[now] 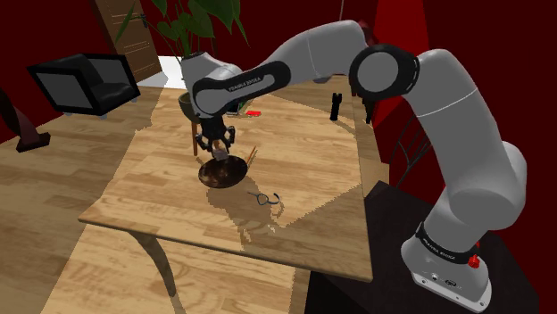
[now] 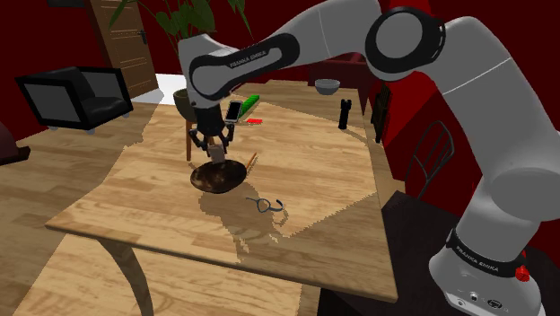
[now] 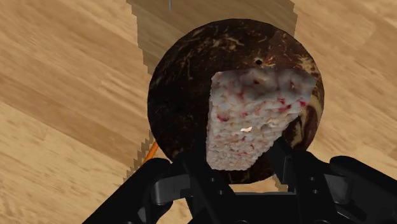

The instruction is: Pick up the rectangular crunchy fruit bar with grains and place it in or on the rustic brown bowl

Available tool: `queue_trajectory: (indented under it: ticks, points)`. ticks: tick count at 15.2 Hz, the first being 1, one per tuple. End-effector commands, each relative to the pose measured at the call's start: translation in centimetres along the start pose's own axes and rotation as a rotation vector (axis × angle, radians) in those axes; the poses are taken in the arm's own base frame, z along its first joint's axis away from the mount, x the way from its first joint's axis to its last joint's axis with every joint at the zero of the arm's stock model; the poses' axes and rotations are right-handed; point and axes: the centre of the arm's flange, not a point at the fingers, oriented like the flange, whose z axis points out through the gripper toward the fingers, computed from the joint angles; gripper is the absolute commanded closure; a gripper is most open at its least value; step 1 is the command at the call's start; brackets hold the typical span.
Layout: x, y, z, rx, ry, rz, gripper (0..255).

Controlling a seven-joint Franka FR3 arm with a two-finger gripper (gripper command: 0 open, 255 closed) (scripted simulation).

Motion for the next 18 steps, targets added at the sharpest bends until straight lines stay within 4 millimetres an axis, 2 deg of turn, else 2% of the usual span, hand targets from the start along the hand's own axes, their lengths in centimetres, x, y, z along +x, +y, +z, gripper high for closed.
queue_trajectory:
  ticks: [1, 13, 18]
  points:
    - [0.4, -0.3, 0.8, 0.000, 0.001, 0.001, 255]
    - [0.2, -0.6, 7.3, 0.000, 0.001, 0.001, 255]
    - [0.2, -0.6, 7.3, 0.000, 0.001, 0.001, 255]
